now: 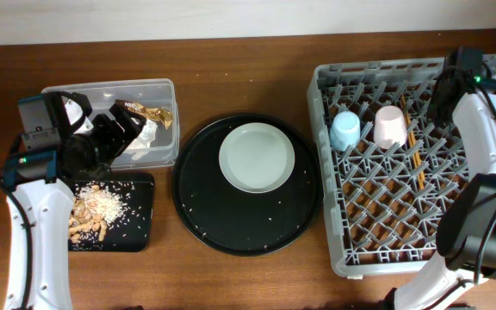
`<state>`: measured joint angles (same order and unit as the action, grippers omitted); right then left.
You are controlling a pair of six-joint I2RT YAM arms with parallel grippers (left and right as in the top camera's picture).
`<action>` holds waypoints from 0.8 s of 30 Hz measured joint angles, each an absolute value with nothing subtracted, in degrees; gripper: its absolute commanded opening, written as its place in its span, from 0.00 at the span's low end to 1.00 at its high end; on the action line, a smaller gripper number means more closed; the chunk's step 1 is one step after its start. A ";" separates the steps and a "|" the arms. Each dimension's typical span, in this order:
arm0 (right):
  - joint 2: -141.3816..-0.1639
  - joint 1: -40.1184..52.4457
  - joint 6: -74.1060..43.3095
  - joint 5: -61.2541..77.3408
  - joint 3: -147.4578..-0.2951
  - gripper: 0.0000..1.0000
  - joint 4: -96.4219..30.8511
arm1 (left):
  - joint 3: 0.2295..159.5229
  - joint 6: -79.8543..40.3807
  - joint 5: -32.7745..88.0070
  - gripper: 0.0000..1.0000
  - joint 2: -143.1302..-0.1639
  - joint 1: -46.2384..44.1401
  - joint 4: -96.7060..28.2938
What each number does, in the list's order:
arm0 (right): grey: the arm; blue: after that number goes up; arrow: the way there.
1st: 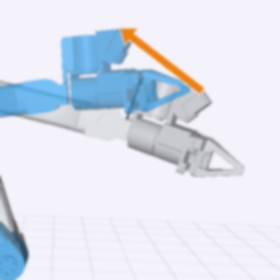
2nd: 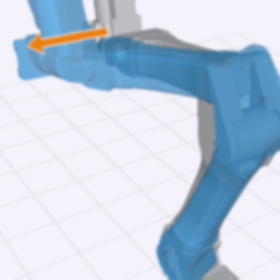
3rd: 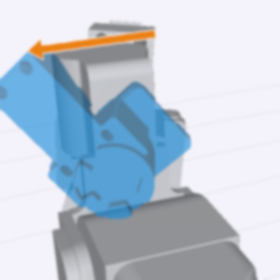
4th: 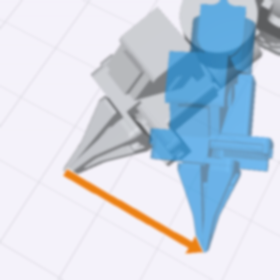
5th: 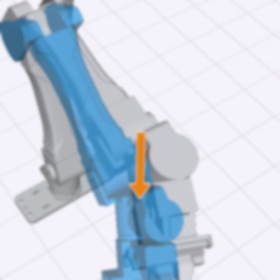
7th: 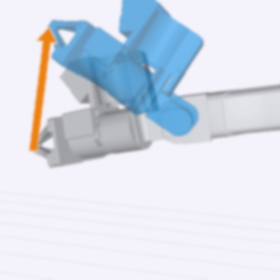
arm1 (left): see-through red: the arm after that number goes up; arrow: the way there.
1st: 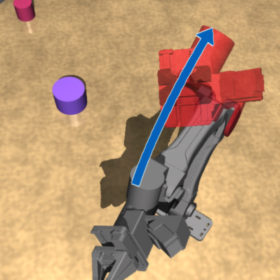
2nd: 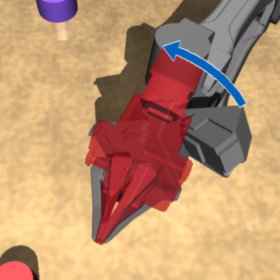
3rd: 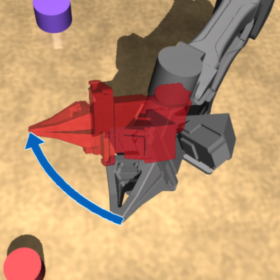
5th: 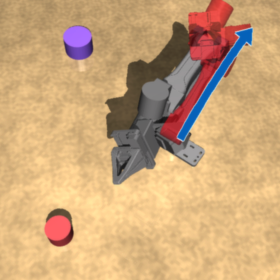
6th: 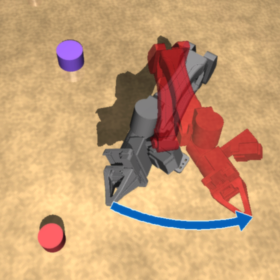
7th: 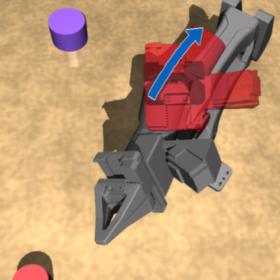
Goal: Sort waste into correct bins and load items into the dishwasher rack
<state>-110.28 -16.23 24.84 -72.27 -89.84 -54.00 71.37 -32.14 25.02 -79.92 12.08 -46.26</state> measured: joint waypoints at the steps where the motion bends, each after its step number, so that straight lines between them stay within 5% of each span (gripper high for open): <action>1: -110.59 -16.40 25.32 -72.10 -89.03 0.04 -53.17 | 71.37 -32.14 24.99 0.99 -79.92 12.08 -46.26; 19: -111.09 -11.42 22.74 -62.76 -88.27 0.04 -59.37 | 71.37 -32.14 25.02 0.99 -79.92 12.08 -46.26; 24: -110.39 -10.74 20.40 -56.29 -88.68 0.25 -61.56 | 71.37 -32.14 24.99 0.99 -79.92 12.08 -46.26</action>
<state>-110.39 -10.74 20.40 -56.29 -88.68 -61.56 71.37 -32.14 24.99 -79.92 12.08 -46.26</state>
